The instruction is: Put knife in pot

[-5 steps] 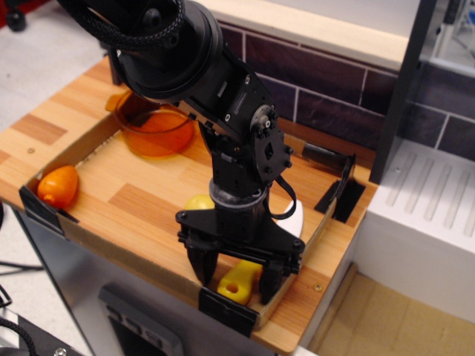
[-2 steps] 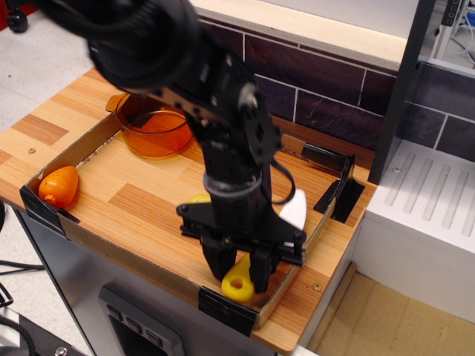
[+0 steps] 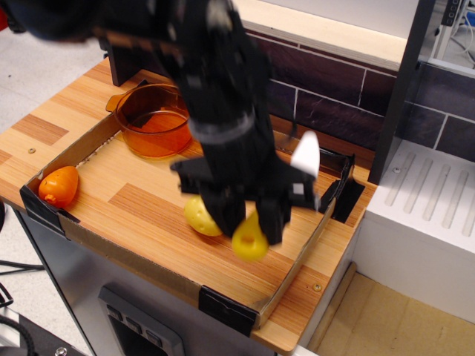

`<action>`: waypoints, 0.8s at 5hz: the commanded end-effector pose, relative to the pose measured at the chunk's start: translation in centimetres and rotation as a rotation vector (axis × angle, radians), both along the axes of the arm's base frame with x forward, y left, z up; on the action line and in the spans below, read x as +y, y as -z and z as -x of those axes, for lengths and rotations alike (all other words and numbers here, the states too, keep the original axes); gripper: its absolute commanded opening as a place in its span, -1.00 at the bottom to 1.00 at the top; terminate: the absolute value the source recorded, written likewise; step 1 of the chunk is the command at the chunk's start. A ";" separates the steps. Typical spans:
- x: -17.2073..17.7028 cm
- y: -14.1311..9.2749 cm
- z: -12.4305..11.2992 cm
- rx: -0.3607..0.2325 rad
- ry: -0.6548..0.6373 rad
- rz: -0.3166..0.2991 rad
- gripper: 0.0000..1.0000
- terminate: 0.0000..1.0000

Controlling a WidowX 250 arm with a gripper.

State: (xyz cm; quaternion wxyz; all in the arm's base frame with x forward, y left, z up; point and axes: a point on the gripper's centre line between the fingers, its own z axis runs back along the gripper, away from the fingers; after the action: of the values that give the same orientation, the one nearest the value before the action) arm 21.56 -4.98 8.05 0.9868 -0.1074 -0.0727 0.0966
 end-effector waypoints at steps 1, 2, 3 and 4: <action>5.2 -2.8 -2.3 -0.152 -0.261 -0.002 -1.00 -1.00; 8.3 -3.6 -2.6 -0.171 -0.513 0.024 -1.00 -1.00; 10.3 -4.0 -3.3 -0.098 -0.722 -0.013 -1.00 -1.00; 11.8 -4.3 -4.5 -0.085 -0.854 0.000 -1.00 -1.00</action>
State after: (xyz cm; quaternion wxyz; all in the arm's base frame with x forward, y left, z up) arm 27.14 6.68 11.21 0.8569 -0.0673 -0.1313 0.4939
